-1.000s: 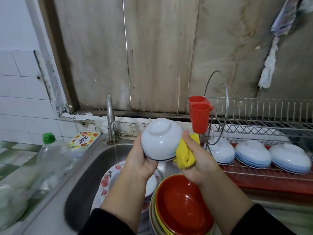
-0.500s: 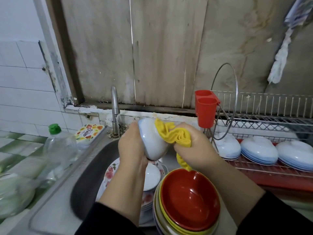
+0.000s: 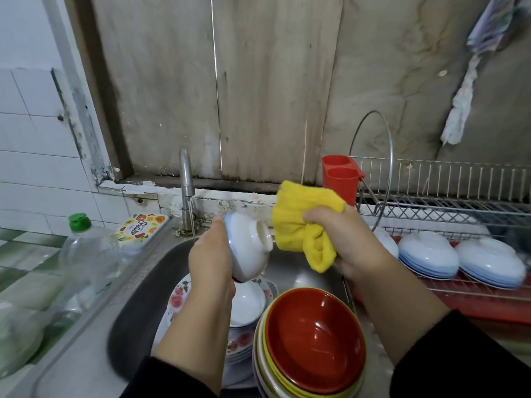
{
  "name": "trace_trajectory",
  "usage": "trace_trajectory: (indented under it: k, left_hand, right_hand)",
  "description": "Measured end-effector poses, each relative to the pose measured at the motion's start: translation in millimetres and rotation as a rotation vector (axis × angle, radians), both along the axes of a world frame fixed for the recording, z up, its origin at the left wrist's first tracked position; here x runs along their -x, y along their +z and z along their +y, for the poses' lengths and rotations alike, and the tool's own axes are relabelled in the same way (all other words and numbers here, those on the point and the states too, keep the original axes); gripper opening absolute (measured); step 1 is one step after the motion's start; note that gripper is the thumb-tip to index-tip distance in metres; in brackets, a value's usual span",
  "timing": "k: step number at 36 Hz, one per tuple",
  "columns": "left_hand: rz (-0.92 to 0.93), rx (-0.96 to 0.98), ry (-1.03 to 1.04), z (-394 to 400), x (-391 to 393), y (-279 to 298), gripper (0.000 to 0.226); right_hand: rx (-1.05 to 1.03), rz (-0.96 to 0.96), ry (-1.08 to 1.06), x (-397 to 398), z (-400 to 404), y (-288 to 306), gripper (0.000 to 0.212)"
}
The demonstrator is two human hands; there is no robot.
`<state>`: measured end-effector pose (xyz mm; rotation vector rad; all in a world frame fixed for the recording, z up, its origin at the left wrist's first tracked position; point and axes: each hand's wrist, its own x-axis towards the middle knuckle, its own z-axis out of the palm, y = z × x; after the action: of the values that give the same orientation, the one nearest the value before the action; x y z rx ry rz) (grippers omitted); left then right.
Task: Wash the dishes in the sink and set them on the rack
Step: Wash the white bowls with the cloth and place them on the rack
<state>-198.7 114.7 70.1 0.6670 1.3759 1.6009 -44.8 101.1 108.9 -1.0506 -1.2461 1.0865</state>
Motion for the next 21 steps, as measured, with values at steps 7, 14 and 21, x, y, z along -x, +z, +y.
trace_trajectory:
  k: [7, 14, 21]
  left_hand:
    - [0.403, -0.104, -0.191, -7.5, -5.2, 6.0, 0.031]
    - [0.284, -0.087, -0.223, -18.6, 0.6, 14.6, 0.041]
    - [0.429, -0.176, -0.331, -15.1, 11.2, 19.1, 0.036]
  right_hand:
    - [-0.293, -0.934, 0.127, 41.0, 6.9, -9.2, 0.059]
    - [0.084, -0.368, 0.134, 26.3, 42.3, -2.4, 0.059]
    - [-0.288, -0.551, 0.171, 43.7, 30.8, -2.3, 0.037]
